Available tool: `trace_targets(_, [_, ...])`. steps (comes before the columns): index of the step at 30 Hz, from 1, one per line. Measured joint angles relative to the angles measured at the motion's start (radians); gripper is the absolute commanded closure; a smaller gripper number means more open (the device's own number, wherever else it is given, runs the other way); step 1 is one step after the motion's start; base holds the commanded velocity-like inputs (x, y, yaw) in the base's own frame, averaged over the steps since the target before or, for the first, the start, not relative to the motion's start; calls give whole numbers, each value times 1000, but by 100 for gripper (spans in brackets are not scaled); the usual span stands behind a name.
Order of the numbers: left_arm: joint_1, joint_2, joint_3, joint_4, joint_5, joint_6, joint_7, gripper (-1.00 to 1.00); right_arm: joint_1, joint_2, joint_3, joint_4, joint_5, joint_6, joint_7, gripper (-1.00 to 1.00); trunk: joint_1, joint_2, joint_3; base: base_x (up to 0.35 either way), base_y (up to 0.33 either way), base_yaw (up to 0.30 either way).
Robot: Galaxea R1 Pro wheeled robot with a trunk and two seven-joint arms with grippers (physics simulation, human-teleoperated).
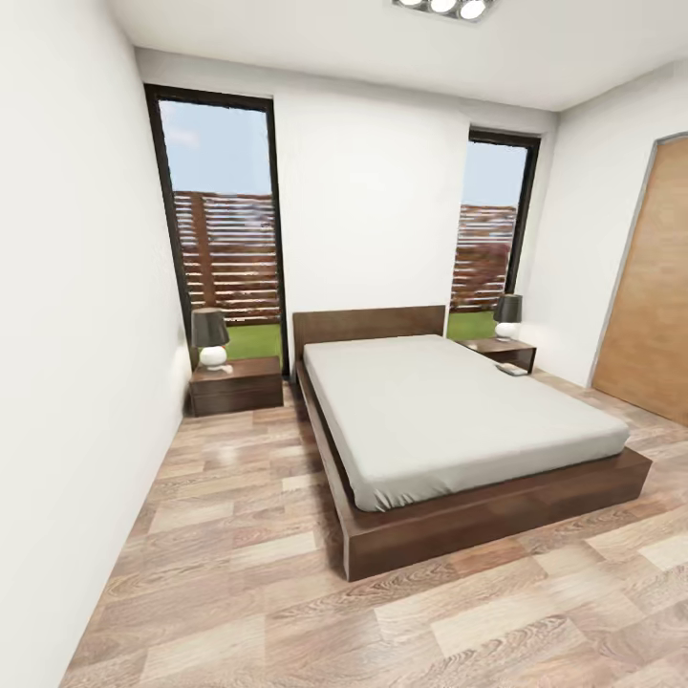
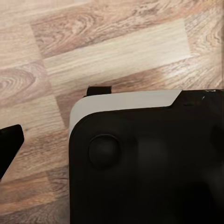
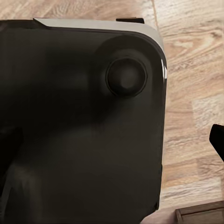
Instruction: In the bedroom, move the book from the bed onto either nightstand, and place the two sandals side by side next to the bed.
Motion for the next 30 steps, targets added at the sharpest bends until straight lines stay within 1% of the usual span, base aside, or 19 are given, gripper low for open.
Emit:
trace_targets(13, [0,0,0,0,0,0,0,-100,0,0,0,0,0,0,-1,-100,0,0,9,0,0,-227])
trace_targets(30, [0,0,0,1,0,0,0,-100,0,0,1,0,0,-1,-1,-100,0,0,25,0,0,-198])
